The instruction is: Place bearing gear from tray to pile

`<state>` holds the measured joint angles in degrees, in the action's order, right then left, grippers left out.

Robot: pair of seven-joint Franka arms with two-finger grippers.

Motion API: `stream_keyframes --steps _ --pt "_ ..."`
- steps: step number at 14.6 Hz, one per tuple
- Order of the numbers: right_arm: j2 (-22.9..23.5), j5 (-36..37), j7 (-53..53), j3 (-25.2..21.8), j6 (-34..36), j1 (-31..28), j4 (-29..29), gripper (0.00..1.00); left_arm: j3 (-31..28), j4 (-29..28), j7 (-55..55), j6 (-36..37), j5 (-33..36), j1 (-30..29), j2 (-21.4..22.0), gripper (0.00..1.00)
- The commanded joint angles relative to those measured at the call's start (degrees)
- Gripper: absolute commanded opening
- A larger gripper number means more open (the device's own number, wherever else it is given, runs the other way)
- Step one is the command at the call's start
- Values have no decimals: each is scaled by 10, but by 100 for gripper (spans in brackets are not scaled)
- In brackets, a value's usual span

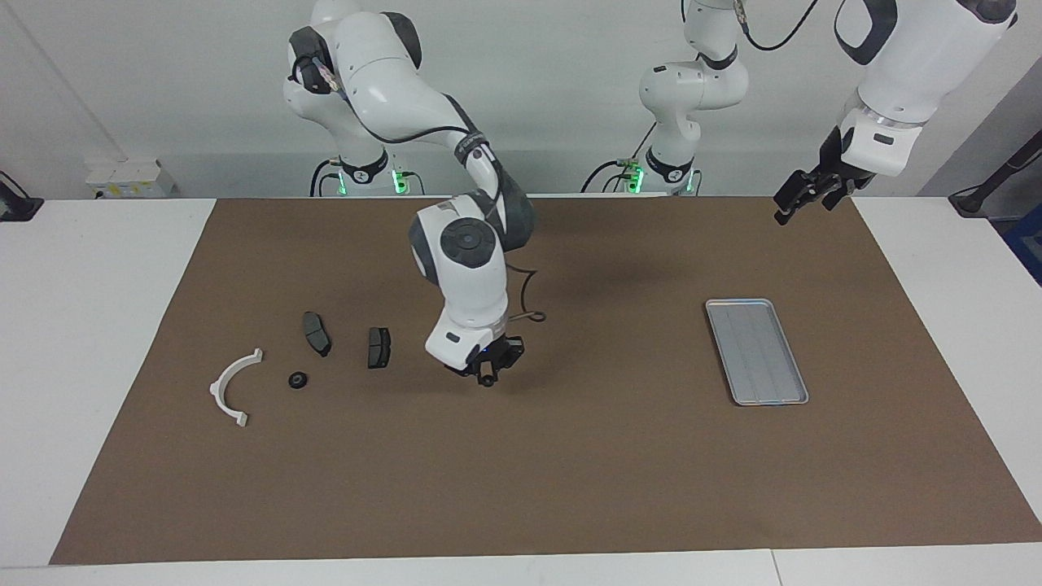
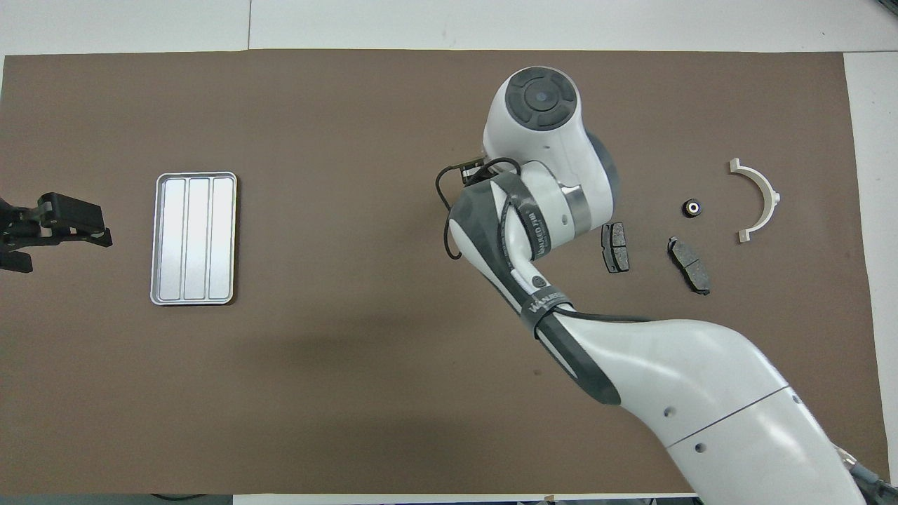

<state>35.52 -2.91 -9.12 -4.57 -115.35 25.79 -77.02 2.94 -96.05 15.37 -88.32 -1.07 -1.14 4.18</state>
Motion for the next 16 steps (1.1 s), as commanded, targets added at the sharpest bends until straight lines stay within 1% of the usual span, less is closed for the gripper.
stream_keyframes --steps 1,3,6,7,9,10,12,13,16 --pt "-29 -6 113 8 34 -63 -19 0 1 -6 -17 0 10 -4 8 100" --pt "-51 -6 185 8 43 -116 -48 0 1 -9 -31 -2 10 -4 10 100" --pt "-56 -6 242 8 60 -167 -59 0 1 -9 -64 -7 10 -4 11 100" --pt "-61 -6 257 8 59 -180 -69 0 1 -9 -65 -8 10 -4 11 100" --pt "-68 -6 267 8 50 -188 -94 0 1 -9 -80 -17 9 -4 11 100" --pt "-77 -6 268 7 35 -188 -117 0 1 -9 -94 -20 9 -4 10 100" --pt "-99 -5 268 8 -32 -187 -184 0 2 -13 -106 -27 9 -4 11 100" --pt "-104 -5 269 8 -57 -188 -208 0 2 -14 -110 -30 9 -4 11 100" --pt "-106 -6 284 8 -82 -197 -237 0 1 -16 -156 -29 9 -4 11 100"
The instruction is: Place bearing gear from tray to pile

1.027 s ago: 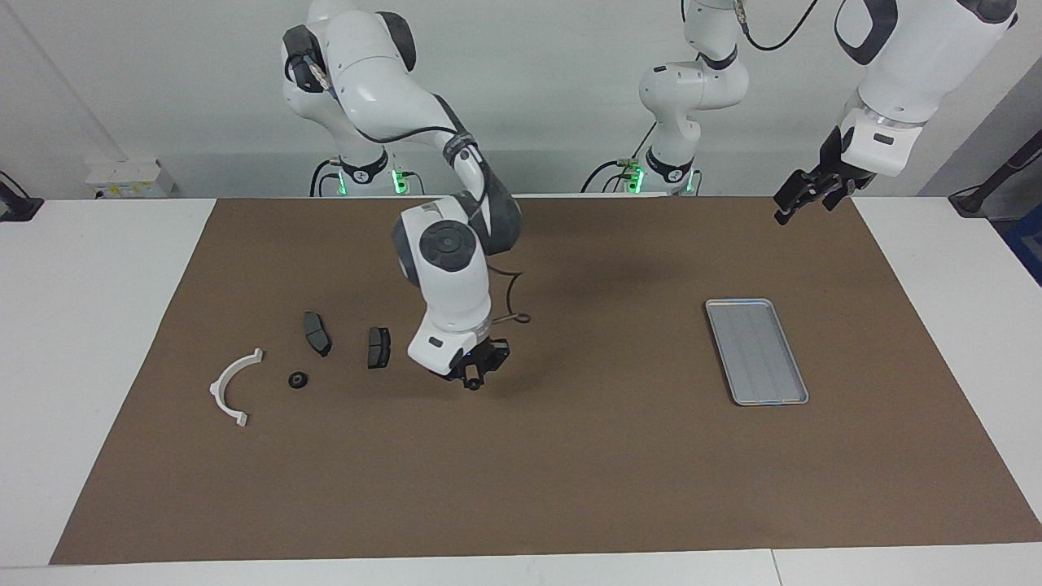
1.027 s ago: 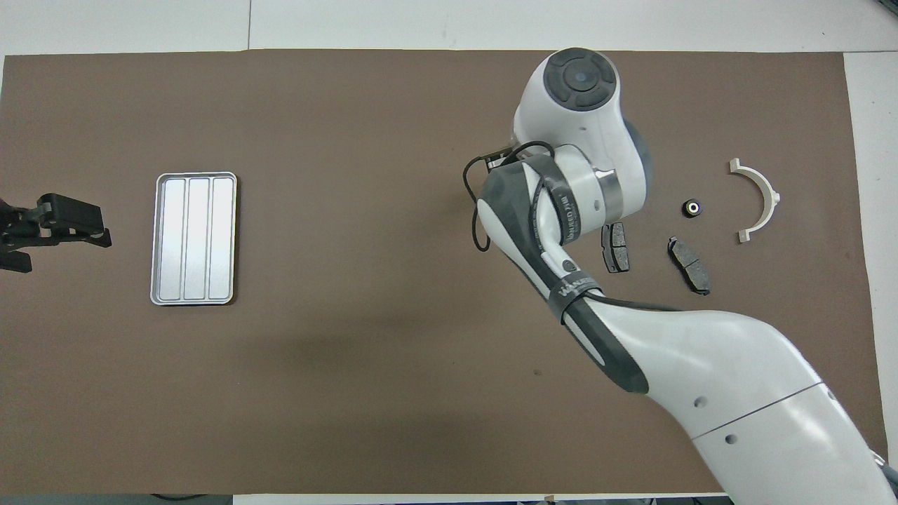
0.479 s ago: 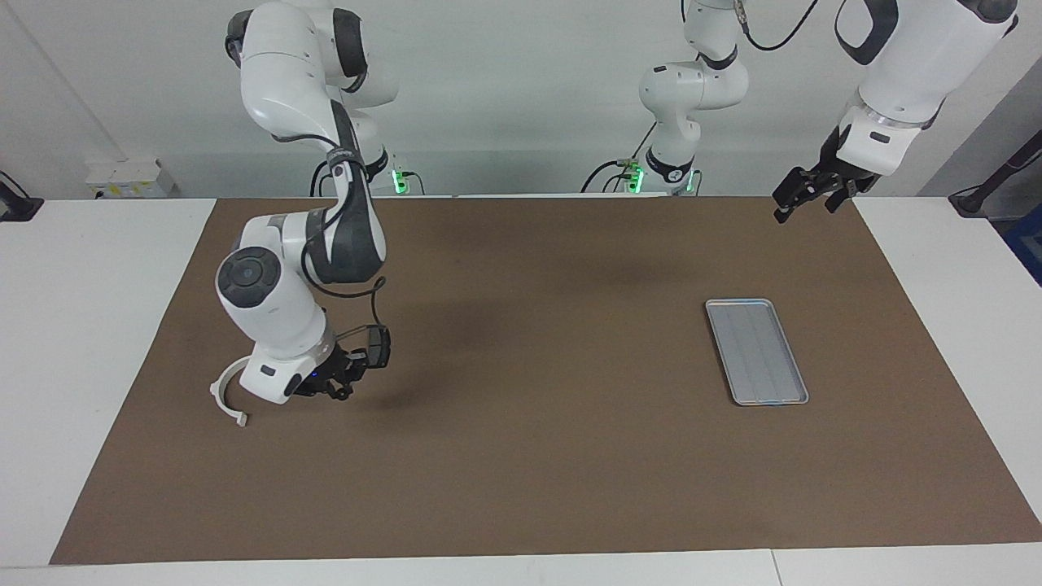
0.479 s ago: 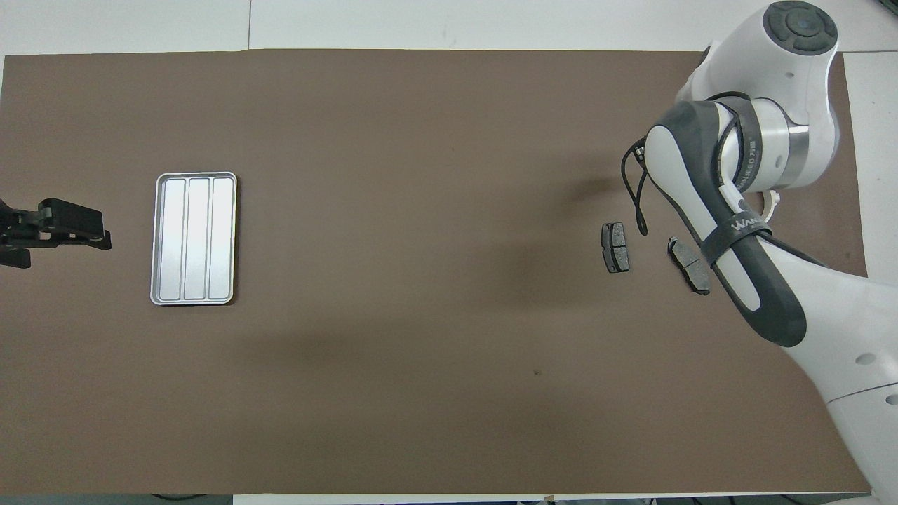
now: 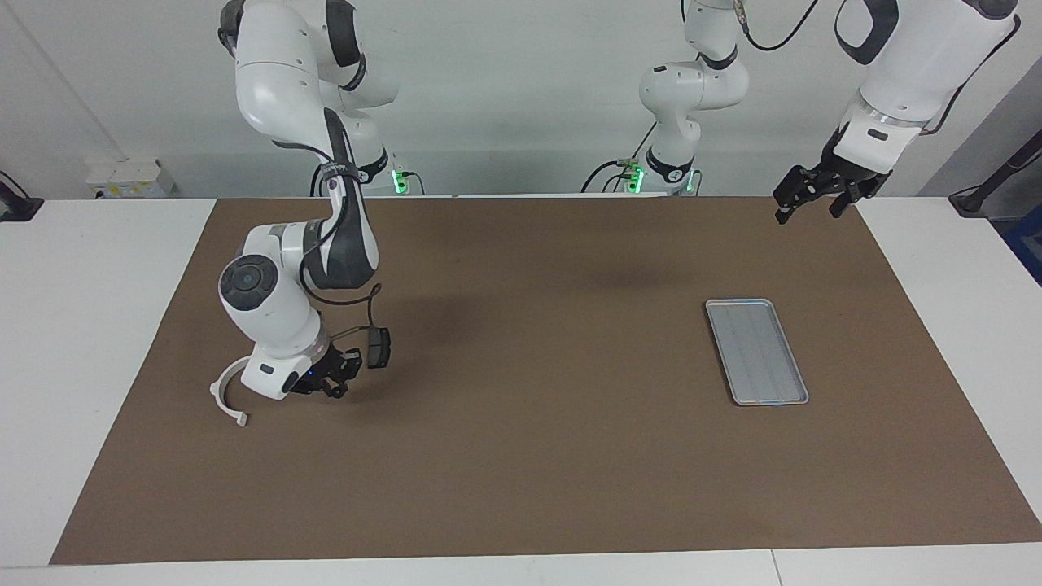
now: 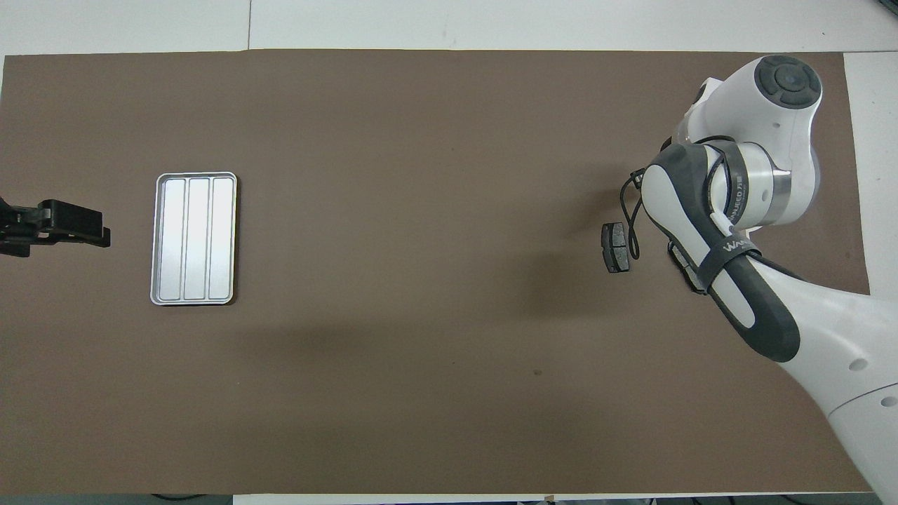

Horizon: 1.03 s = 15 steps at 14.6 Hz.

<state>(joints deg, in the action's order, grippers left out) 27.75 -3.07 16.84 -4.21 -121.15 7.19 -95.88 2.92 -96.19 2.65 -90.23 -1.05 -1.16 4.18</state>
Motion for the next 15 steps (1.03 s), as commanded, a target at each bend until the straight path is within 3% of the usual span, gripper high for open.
stream_keyframes --steps 1,14,15 --pt "-32 -5 33 4 -37 -14 -62 0 2 -15 -28 -11 9 -4 12 100" --pt "-45 -5 53 4 -72 -28 -119 0 2 -15 -25 -5 9 0 11 100" --pt "-45 -5 49 4 -72 -27 -118 37 2 -15 -26 -5 9 0 12 100"
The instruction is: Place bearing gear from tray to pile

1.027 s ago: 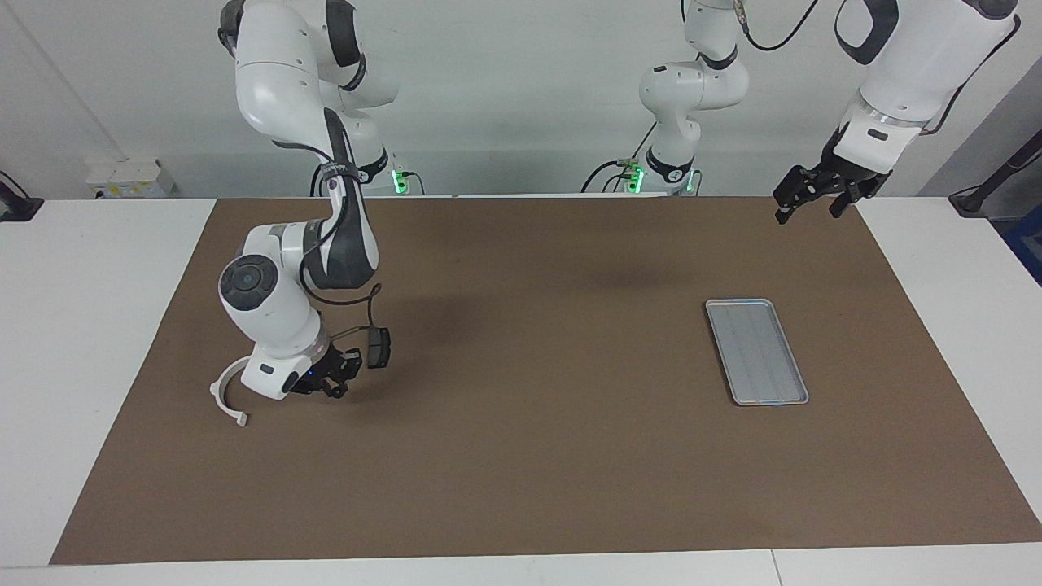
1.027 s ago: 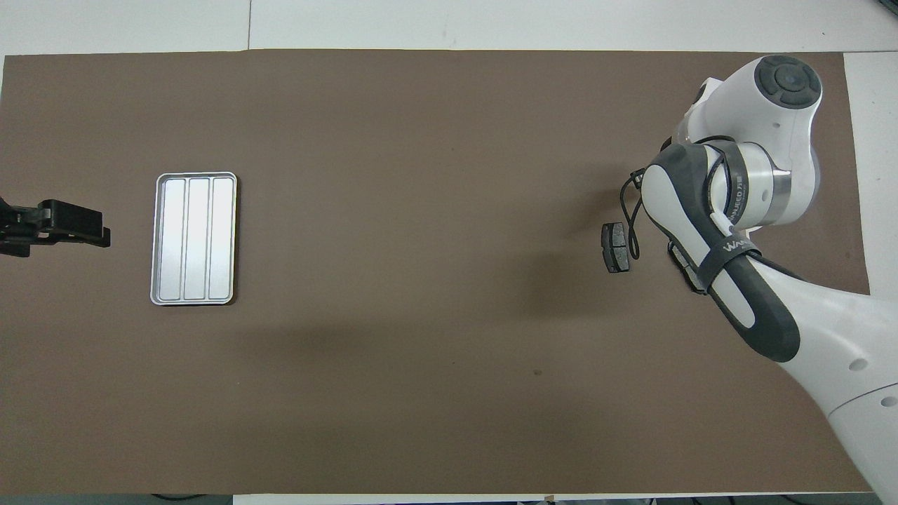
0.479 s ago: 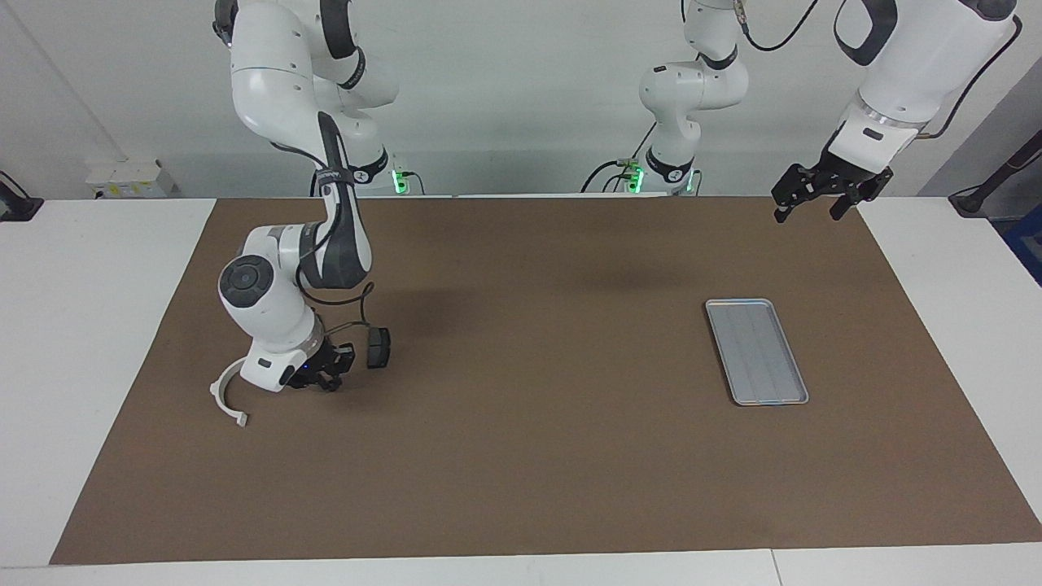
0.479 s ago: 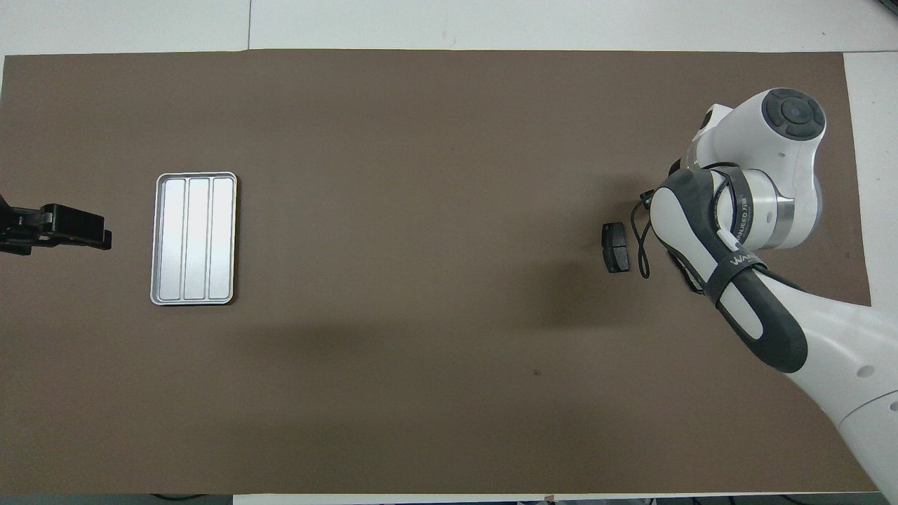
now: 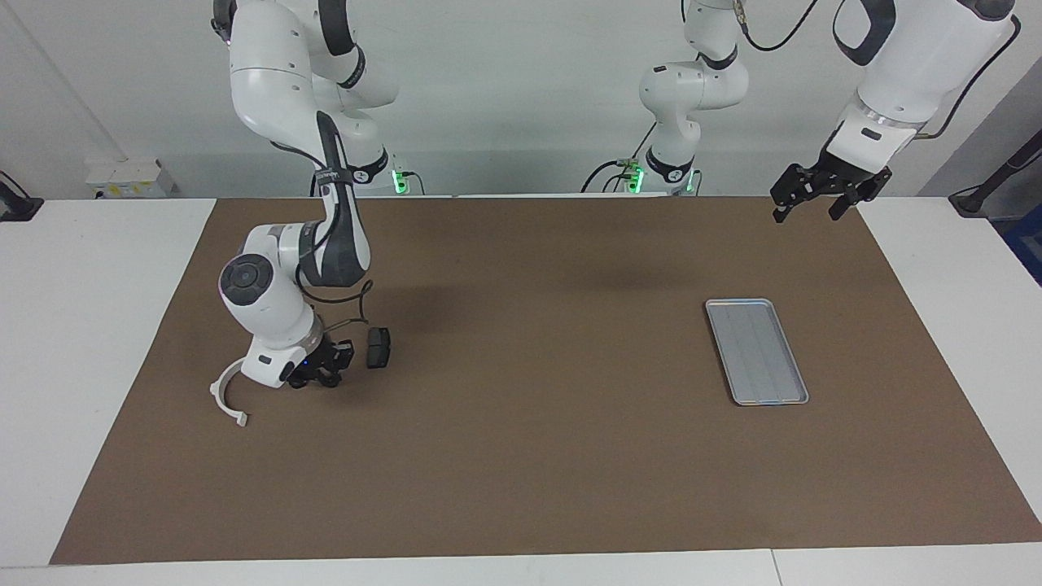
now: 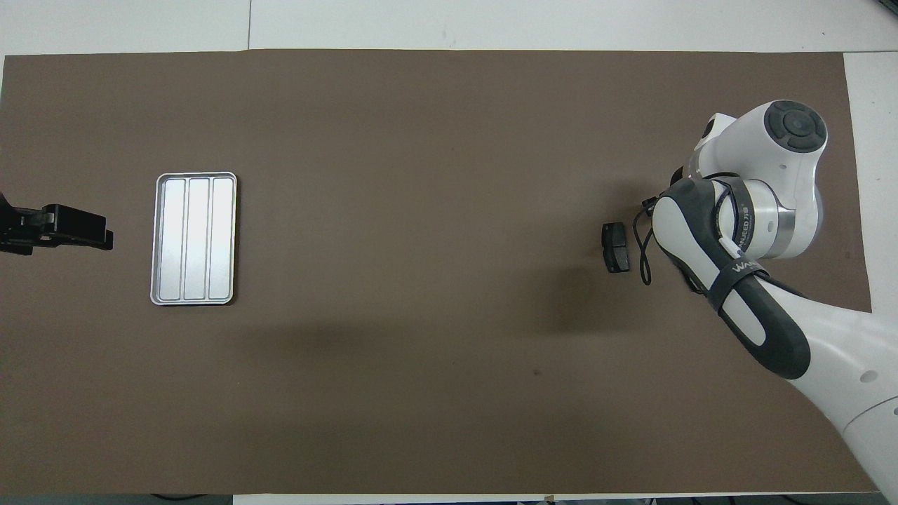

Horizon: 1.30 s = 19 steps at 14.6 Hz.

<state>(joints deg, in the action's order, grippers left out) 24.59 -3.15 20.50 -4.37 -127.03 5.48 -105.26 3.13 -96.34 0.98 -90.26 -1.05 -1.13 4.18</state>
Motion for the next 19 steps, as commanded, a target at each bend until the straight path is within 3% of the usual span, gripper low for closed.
stream_keyframes --steps 1,2,4,6,10,16,19 --pt "-13 -4 3 6 -13 -10 -23 75 0 -13 -8 -4 9 0 12 100" --pt "-14 -5 -5 6 -10 -10 -22 86 0 -13 -8 -4 9 1 11 100" --pt "-17 -8 -8 6 -2 -8 -18 93 0 -13 -8 -4 9 1 12 100" --pt "-31 -24 -39 6 19 -1 -7 94 0 -13 -8 -4 9 1 12 100" --pt "-74 -15 -120 5 126 16 69 96 -1 -13 -8 -4 9 2 12 100" --pt "-198 27 -144 -2 239 3 67 100 0 -13 -9 -4 9 2 12 100" --pt "-253 42 -143 0 268 -22 31 100 0 -13 -8 -4 9 2 12 100"
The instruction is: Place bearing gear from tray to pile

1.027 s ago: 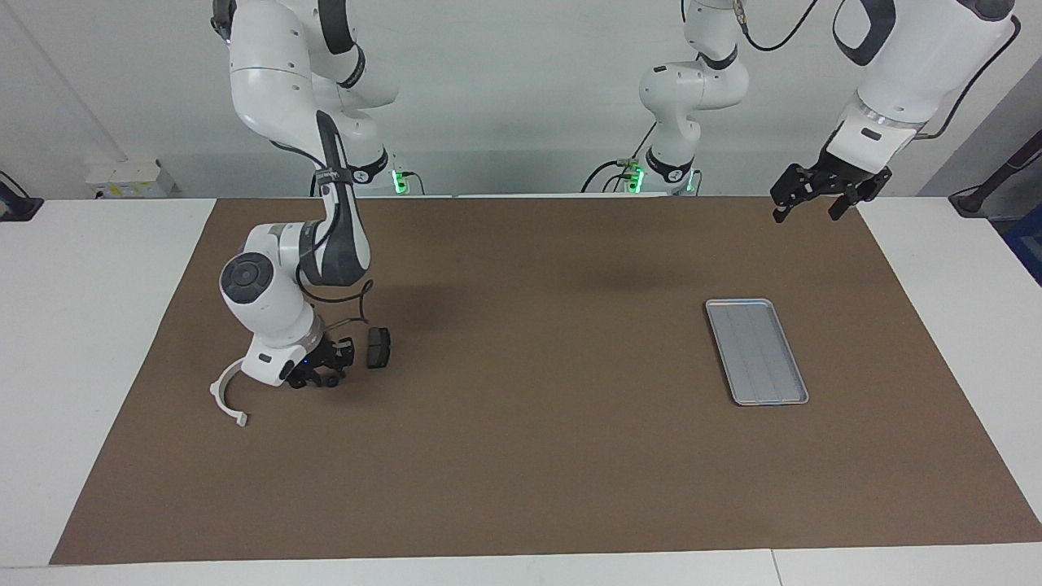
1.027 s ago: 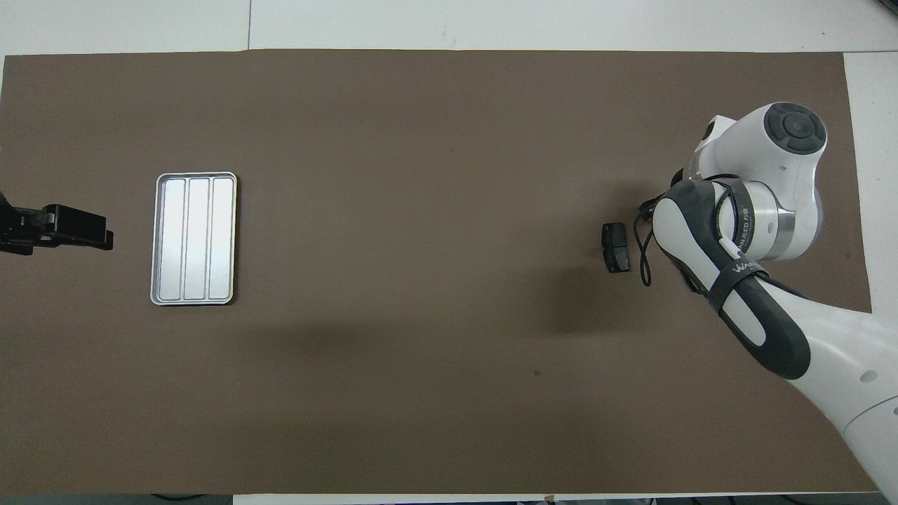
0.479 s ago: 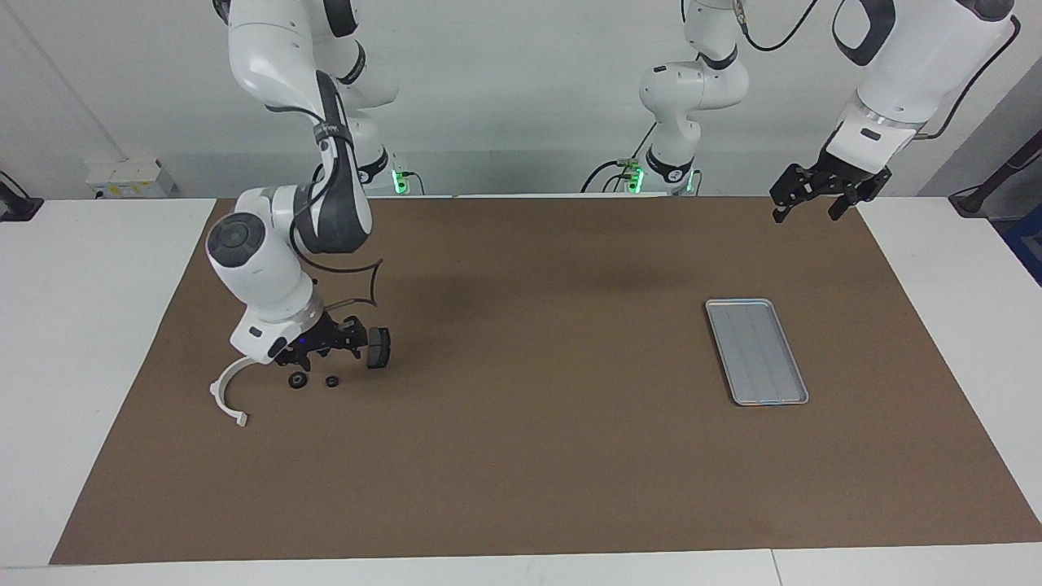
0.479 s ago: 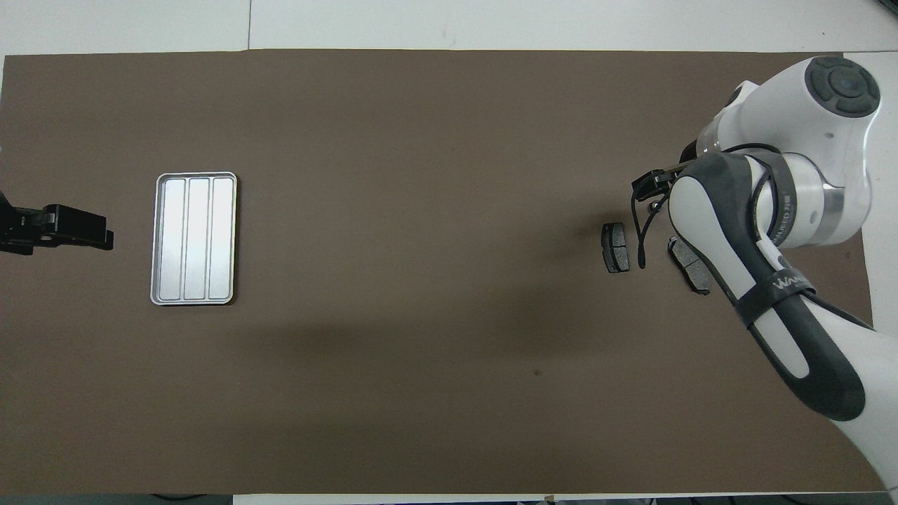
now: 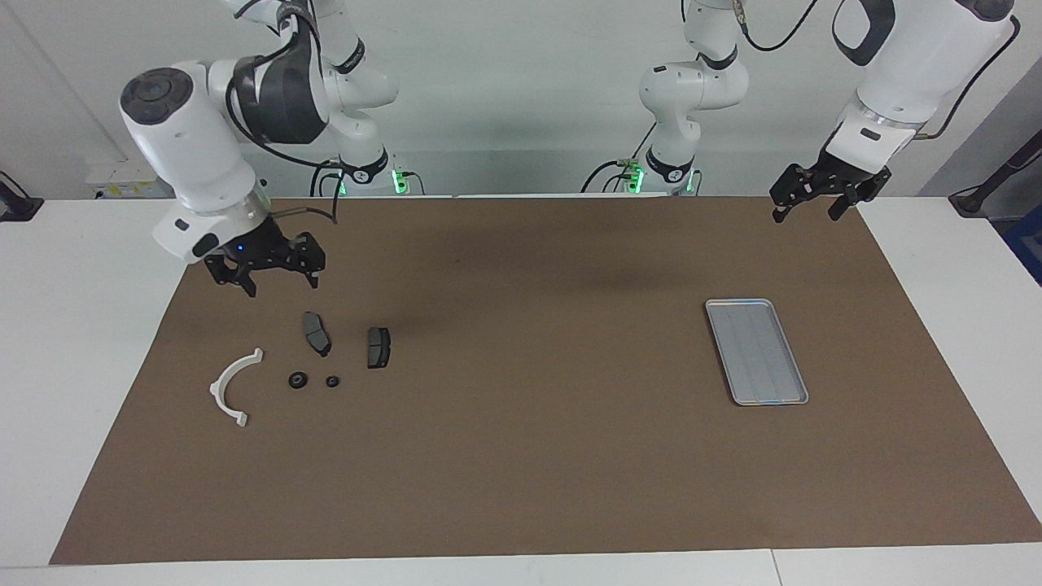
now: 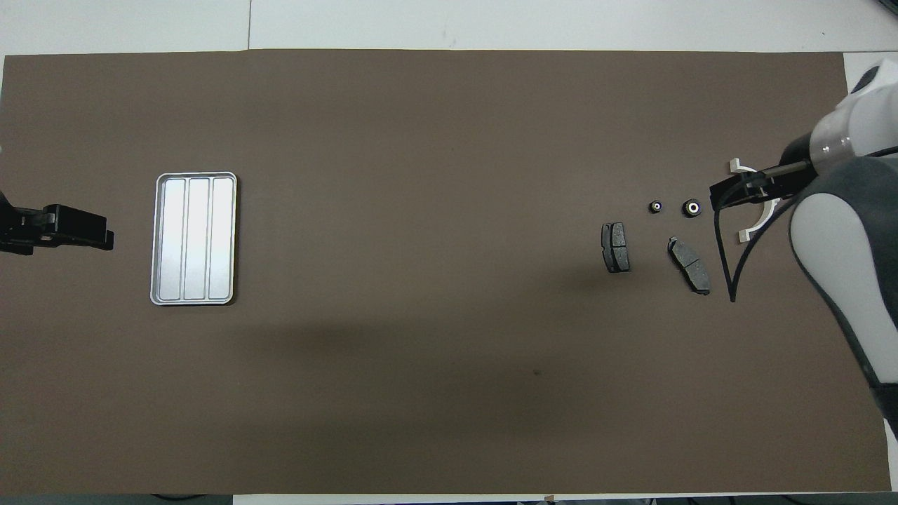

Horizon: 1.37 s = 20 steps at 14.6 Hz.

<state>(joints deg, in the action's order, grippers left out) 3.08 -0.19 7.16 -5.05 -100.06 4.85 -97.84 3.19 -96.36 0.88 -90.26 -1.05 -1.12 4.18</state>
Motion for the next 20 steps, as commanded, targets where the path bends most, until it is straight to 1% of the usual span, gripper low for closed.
stream_keyframes --steps 1,3,5,6,7,9,10,12,15,20 --pt "-46 16 -7 7 2 -21 -44 100 -1 -13 -7 -4 9 2 11 100" --pt "-75 17 2 7 13 -31 -54 100 0 -13 -7 -4 9 2 12 100" --pt "-75 18 17 7 17 -34 -46 100 -1 -13 -7 -4 9 2 12 100" --pt "-73 17 19 12 22 -49 -39 100 0 -13 -8 -4 9 2 12 100" --pt "-65 13 20 15 34 -70 -18 100 0 -13 -7 -4 9 2 12 100" --pt "-41 16 20 18 87 -77 39 100 0 -13 -8 -4 9 2 12 100" --pt "-37 19 20 19 107 -77 54 100 0 -13 -8 -4 9 2 12 100" --pt "-48 18 19 18 122 -78 54 100 0 -13 -8 -4 9 2 12 100" --pt "-59 16 18 18 120 -77 47 100 0 -13 -8 -4 9 2 12 100" --pt "-61 13 11 19 129 -77 43 100 0 -13 -7 -4 9 2 12 100"
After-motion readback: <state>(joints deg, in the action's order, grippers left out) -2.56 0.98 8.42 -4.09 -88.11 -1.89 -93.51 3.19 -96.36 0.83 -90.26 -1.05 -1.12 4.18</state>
